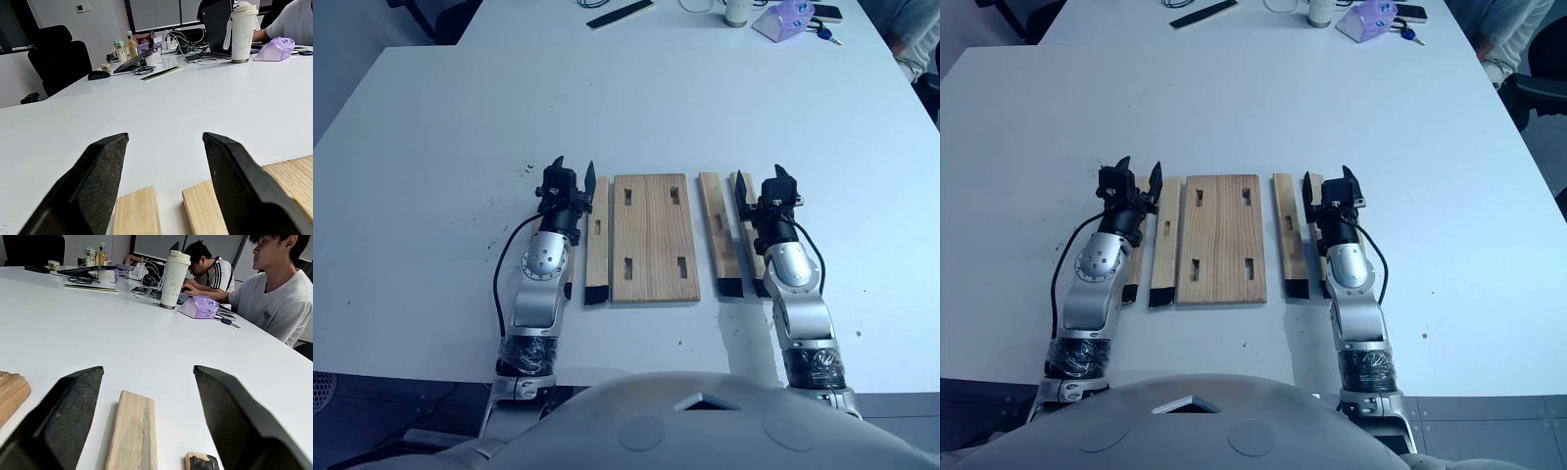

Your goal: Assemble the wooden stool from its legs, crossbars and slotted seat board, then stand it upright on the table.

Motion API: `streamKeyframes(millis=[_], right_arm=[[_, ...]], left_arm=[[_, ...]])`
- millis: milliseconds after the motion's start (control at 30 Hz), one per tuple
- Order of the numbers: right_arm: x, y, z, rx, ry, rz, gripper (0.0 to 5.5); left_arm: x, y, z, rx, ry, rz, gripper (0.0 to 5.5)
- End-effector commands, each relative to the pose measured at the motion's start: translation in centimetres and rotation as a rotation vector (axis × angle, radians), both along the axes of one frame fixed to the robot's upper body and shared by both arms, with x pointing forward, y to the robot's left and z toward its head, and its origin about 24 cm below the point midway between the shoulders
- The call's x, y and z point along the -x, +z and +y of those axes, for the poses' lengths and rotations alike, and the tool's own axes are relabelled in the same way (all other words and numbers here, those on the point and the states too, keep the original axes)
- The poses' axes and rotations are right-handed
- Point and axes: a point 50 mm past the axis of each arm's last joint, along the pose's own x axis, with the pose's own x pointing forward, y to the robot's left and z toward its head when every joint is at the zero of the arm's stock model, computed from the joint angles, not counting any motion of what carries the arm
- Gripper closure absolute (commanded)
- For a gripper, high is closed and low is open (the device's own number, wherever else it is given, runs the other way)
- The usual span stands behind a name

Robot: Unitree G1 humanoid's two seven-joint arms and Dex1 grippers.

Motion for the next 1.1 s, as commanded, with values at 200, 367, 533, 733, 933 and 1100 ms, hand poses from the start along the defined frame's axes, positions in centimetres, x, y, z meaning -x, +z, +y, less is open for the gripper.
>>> streamKeyframes(millis=[200,367,533,733,933,1100], right_arm=[[-0.42,0.18,0.12,0.010,0.019,-0.008,2.12],[-0.35,0.15,0.16,0.009,0.013,-0.008,2.12],[-0.27,0.08,0.25,0.006,0.011,-0.005,2.12],[-0.21,0.07,0.31,0.003,0.009,-0.005,2.12],[-0.17,0.12,0.28,-0.007,0.005,-0.007,2.12],[-0.12,0.12,0.27,-0.003,0.001,-0.008,2.12]], left_arm=[[0.00,-0.12,-0.60,-0.021,-0.043,0.015,1.82],[-0.04,-0.07,-0.82,-0.019,-0.064,0.012,2.22],[-0.22,-0.30,-0.27,-0.036,-0.043,0.033,2.36],[-0.30,-0.28,-0.08,-0.040,-0.033,0.036,2.36],[-0.26,-0.32,-0.15,-0.037,-0.029,0.039,2.36],[-0.24,-0.37,-0.16,-0.039,-0.026,0.044,2.36]])
